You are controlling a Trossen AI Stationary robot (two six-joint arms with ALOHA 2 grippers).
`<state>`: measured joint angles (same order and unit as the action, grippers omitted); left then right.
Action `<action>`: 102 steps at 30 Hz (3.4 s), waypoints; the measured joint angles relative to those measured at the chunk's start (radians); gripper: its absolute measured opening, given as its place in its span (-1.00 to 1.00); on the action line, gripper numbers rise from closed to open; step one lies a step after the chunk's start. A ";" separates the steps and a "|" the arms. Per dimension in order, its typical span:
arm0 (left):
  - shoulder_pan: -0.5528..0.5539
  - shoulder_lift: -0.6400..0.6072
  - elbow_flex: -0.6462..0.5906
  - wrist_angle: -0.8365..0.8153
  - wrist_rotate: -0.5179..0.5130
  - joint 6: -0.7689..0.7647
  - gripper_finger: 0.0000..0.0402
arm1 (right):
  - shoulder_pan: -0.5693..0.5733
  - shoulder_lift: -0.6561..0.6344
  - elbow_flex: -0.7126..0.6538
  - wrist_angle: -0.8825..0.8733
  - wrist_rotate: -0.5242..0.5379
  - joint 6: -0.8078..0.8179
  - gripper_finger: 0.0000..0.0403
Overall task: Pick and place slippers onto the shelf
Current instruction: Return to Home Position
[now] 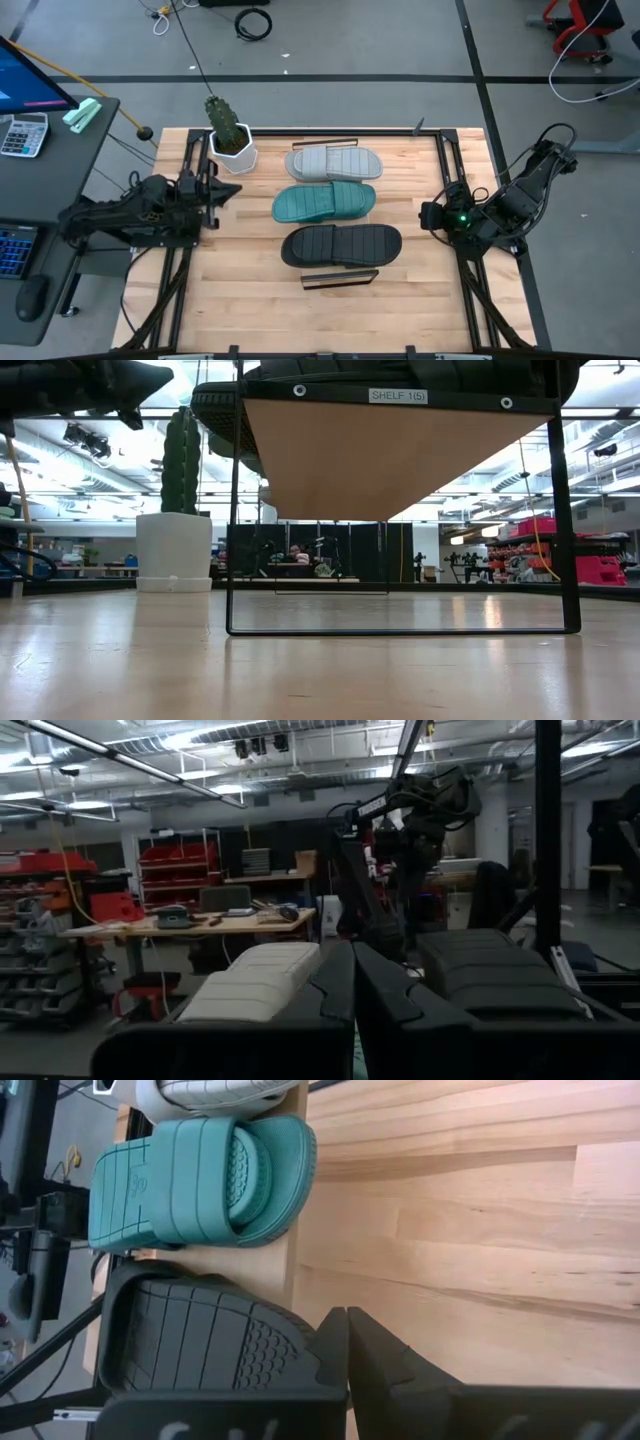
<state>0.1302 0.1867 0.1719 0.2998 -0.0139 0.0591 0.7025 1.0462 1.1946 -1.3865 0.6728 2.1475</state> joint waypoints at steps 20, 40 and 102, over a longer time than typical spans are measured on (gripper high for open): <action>0.080 -0.133 0.000 0.038 0.003 0.040 -0.98 | 0.000 0.000 0.000 0.004 0.000 0.006 -0.99; 0.085 -0.183 -0.127 0.125 -0.015 -0.029 -0.98 | 0.000 0.000 0.000 0.008 0.000 0.008 -0.99; -0.084 -0.137 -0.163 -0.275 0.058 -0.143 -0.97 | 0.000 0.000 0.000 0.023 0.031 -0.037 -0.99</action>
<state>0.0460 0.0499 0.0086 0.0243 0.0445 -0.0837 0.7021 1.0458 1.1950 -1.3640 0.7039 2.1110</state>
